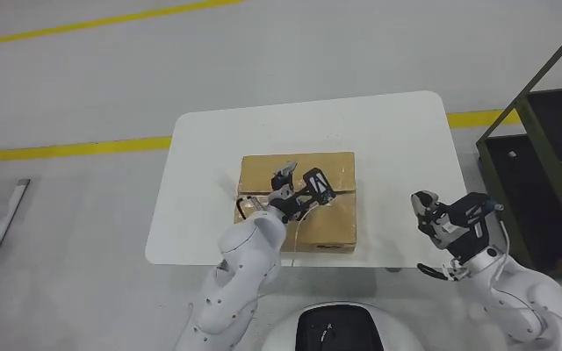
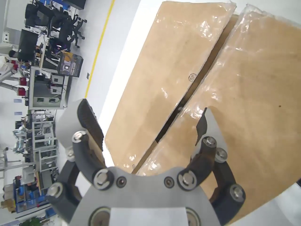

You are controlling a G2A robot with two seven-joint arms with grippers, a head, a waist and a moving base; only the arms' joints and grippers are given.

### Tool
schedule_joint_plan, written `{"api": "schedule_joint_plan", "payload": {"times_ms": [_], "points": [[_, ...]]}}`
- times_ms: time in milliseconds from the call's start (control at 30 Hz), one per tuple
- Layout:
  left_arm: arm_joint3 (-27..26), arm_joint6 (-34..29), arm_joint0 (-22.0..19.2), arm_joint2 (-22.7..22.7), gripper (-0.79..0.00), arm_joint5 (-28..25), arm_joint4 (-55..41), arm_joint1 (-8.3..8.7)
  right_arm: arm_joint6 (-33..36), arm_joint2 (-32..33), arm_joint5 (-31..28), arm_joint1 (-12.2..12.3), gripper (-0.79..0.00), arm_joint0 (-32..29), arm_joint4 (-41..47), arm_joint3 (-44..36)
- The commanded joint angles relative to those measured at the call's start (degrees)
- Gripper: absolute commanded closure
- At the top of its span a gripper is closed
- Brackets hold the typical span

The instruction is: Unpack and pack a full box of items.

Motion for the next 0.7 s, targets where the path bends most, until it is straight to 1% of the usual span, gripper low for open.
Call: {"api": "schedule_joint_plan", "payload": {"times_ms": [0,100,300,433,567,667], "points": [[1.26,-0.79,-1.33,0.84,-0.785,0.17,2.27,-0.17,-0.25,0.16,-0.04,0.02,0.0,-0.24,0.13,-0.03],[3.13,-0.83,-2.64,1.42,-0.785,0.42,2.52,-0.45,-0.44,0.44,-0.11,0.06,0.0,-0.59,0.23,-0.11],[6.63,-1.01,-5.54,2.64,-0.785,1.52,7.36,-0.81,-0.52,0.71,-0.24,0.12,0.0,-1.08,0.45,-0.09],[6.5,0.0,-6.16,2.89,-0.785,4.15,9.47,-1.06,-0.43,0.9,-0.14,0.17,0.0,-1.31,0.47,-0.15],[5.16,1.15,-7.01,2.68,-0.785,6.84,11.25,-1.3,-0.4,1.15,-0.17,0.21,0.0,-1.37,0.66,-0.16],[4.62,2.55,-8.22,3.05,-0.785,7.64,14.15,-1.42,-0.29,1.16,-0.2,0.24,0.0,-1.22,0.75,-0.09]]}}
